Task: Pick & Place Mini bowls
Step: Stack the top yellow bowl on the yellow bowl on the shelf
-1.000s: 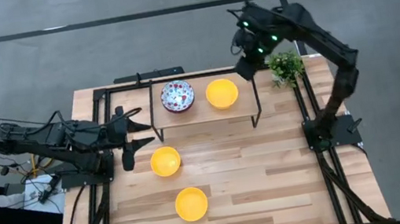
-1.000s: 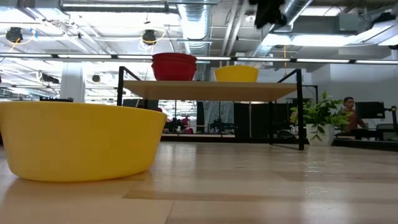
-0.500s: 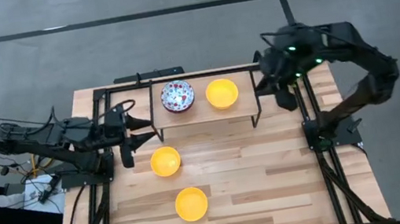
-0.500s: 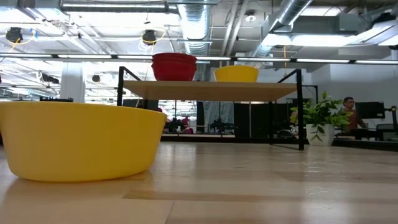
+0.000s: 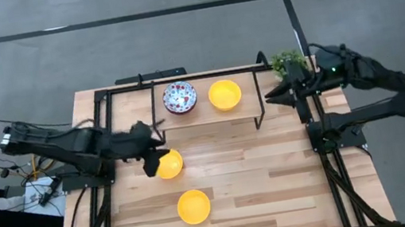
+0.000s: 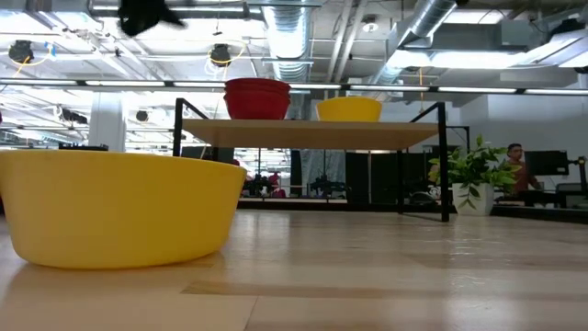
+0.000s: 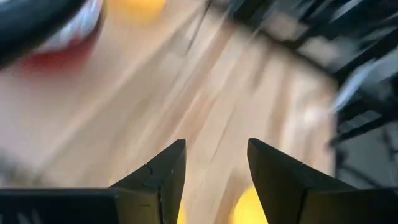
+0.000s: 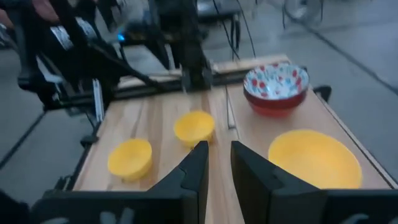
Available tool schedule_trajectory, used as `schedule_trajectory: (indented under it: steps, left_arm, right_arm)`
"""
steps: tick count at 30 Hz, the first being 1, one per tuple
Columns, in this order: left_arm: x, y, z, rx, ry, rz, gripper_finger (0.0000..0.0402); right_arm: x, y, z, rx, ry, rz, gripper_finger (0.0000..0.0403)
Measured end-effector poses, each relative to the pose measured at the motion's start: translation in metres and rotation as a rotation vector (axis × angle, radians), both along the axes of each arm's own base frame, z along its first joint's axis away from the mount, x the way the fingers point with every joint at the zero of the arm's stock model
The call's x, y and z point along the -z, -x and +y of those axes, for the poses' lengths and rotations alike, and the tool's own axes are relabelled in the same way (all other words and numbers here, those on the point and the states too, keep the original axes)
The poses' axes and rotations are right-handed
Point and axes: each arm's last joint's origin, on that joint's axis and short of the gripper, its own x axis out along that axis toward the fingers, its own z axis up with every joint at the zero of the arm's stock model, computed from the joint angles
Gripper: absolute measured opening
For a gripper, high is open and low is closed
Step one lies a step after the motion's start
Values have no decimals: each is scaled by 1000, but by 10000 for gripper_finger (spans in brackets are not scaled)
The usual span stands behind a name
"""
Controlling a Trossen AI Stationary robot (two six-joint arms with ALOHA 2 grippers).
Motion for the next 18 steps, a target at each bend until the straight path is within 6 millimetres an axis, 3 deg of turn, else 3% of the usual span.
schedule_trajectory:
  steps: [5, 12, 18]
  left_arm:
    - [29, -1, -3, -48, 112, 277, 170]
    - [44, -13, -8, -20, 103, 378, 170]
    - [64, -27, -15, 34, 101, 504, 170]
  right_arm:
    - [27, 7, 1, -3, 27, -147, 58]
    - [55, 20, -2, 58, -18, -217, 58]
    - [61, 29, 0, 67, -54, -290, 58]
